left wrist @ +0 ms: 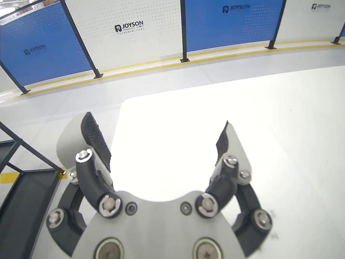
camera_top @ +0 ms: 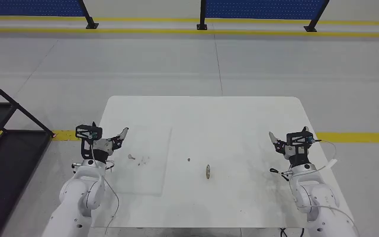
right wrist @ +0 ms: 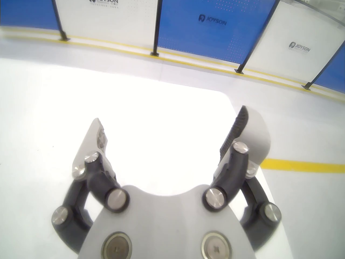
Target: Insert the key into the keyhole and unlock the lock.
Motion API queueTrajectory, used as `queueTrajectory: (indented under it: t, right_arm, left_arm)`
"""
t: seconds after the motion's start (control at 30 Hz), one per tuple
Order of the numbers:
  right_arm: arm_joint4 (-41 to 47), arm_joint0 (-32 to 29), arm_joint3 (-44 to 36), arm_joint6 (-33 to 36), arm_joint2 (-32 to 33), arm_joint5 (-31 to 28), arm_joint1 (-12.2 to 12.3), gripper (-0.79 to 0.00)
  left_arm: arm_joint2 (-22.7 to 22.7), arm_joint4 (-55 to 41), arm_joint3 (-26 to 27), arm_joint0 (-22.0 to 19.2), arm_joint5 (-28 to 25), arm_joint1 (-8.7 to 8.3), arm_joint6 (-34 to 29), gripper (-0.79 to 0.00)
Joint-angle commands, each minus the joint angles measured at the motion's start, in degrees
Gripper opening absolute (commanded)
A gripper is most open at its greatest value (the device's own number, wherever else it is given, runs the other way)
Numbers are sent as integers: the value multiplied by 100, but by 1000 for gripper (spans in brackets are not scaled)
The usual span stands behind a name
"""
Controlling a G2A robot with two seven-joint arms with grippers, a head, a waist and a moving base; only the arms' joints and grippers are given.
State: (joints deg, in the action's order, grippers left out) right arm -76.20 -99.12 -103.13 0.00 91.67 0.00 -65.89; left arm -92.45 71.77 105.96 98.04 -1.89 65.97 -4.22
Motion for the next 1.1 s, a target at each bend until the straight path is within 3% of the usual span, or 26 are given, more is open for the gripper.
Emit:
queueTrajectory:
  t: [0.0,0.13,0.4,0.63,0.83,1.07]
  right_arm:
    - [0,0,0,0,0,0,0,0]
    - [0,0,0,0,0,0,0,0]
    - [0,0,0,0,0,0,0,0]
    - [0,0,0,0,0,0,0,0]
    - [0,0,0,0,0,0,0,0]
    - [0,0,0,0,0,0,0,0]
  left_arm:
    - [-73,-472,222,-46,-252,-5,-575,0]
    - [-258,-995,726,-202,-326,-32,-1890,0]
    - [-305,-1630,1548,-832,613,-77,-5202,0]
    - [-189,-1900,1810,-1333,1140,-127,-7151,0]
    - [-28,-2084,1494,-1725,1747,-158,-8369,0]
    - [120,-2437,738,-1788,1852,-180,-8344,0]
